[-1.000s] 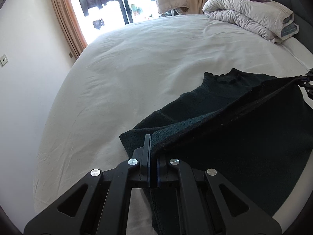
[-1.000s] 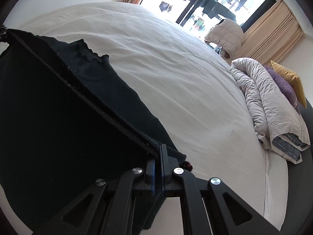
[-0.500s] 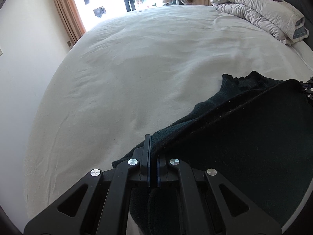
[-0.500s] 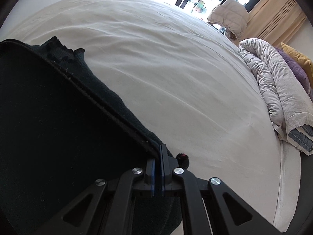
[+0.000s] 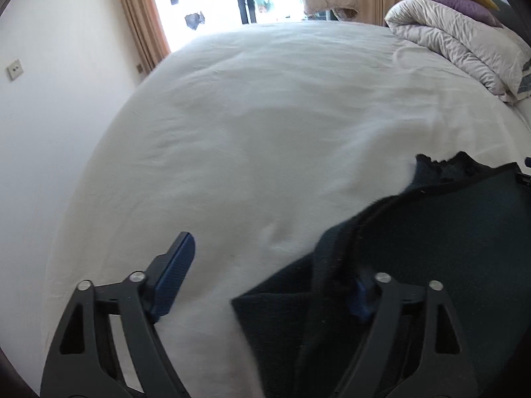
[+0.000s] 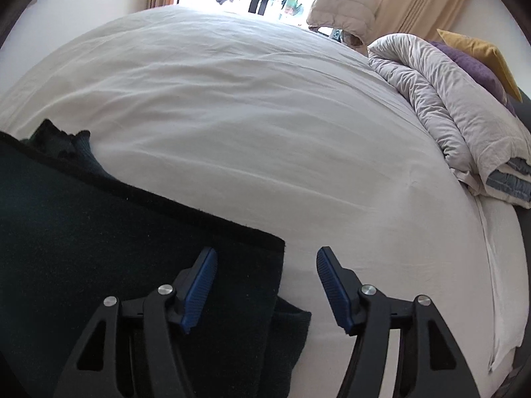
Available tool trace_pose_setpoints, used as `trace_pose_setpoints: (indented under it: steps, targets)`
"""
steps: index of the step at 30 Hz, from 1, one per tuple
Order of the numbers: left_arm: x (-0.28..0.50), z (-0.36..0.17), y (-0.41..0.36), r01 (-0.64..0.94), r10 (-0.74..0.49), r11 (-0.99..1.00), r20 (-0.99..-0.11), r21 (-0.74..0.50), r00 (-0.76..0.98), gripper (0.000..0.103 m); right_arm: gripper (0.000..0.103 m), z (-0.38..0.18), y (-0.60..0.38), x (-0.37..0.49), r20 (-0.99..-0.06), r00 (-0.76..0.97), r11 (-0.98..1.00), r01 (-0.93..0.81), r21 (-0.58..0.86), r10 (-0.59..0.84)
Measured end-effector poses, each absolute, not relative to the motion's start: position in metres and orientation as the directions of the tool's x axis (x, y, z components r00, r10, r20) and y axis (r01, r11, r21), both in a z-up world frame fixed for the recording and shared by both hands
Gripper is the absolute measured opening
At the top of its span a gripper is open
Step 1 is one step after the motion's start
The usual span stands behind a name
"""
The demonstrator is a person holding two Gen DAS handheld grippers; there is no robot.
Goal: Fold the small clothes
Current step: 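Lay the hem down and open both tools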
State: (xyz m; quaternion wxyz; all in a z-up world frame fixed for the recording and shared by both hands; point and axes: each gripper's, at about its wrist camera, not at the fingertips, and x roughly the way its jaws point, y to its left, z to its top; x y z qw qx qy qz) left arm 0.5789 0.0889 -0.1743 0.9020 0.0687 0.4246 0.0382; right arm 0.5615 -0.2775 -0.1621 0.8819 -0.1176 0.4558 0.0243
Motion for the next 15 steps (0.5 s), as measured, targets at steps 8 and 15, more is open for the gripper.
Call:
trace_pose_setpoints:
  steps: [8,15]
  targets:
    - [0.567,-0.144,0.101,-0.083,0.231,0.967,-0.699,0.24,0.677,0.093,0.069,-0.152,-0.295,0.517,-0.8,0.598,0.996,-0.04,-0.082,-0.042]
    - [0.547,-0.126,0.112,-0.143,0.222,0.975,-0.68,0.171,0.699,0.093,0.069,-0.129,-0.265,0.479,-0.711,0.703,0.988,-0.093,-0.121,-0.021]
